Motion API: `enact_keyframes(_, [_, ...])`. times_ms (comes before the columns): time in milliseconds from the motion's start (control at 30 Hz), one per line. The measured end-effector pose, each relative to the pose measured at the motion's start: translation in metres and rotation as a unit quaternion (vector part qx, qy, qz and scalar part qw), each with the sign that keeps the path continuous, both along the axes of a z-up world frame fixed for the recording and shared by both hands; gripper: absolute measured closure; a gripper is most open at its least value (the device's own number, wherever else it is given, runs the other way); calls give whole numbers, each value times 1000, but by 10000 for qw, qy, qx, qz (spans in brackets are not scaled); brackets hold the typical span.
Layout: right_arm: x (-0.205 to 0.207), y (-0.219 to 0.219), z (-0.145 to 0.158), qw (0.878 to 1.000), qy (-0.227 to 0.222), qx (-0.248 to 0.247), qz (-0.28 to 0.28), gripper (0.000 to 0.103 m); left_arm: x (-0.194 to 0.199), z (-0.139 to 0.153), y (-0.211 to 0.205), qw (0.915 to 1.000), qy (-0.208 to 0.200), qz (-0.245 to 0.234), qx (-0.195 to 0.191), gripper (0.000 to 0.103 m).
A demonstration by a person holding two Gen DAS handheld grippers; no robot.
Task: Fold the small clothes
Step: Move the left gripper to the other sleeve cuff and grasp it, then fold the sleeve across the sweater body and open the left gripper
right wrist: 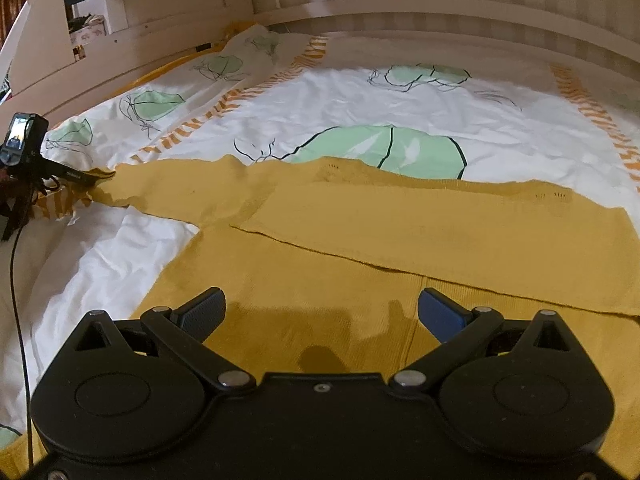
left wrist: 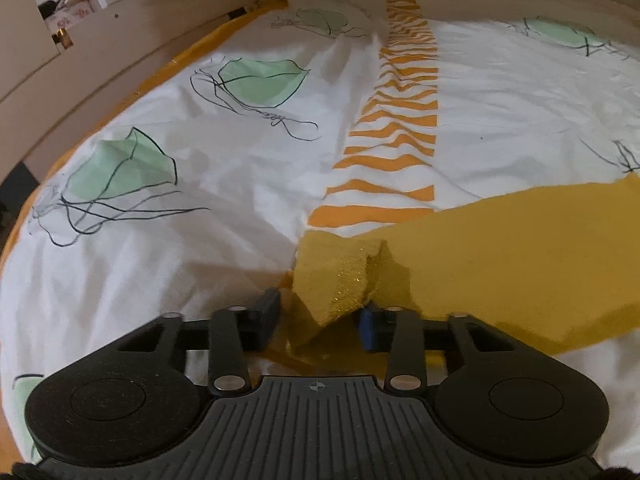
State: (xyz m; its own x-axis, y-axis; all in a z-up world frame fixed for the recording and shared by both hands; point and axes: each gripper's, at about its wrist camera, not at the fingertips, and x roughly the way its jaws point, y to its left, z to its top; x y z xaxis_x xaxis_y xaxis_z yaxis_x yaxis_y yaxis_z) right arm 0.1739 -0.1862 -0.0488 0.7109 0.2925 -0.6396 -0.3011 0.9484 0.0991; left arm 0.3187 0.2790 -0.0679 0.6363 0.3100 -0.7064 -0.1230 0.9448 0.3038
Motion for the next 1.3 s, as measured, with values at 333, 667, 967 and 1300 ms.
enact_keyframes(333, [1,-2,-6,9999,99,94,-20,1,-11,37,21,9822,-796,275,-1677,100])
enact_keyframes(667, [-22,-40,-1,9990,115,321,-300,1,-12,116,-66,9459,-1227,-377,-2980,100])
enact_keyframes(967, [-50,-86,8,9955,4,551,-775,1,-5,163,-227,9004,-1346,-1714,-3764,100])
enact_keyframes(1300, [-60,-118,15,9905,-83,713,-1168,1,7,81,-384,8682,-339,-2276,-4397,99])
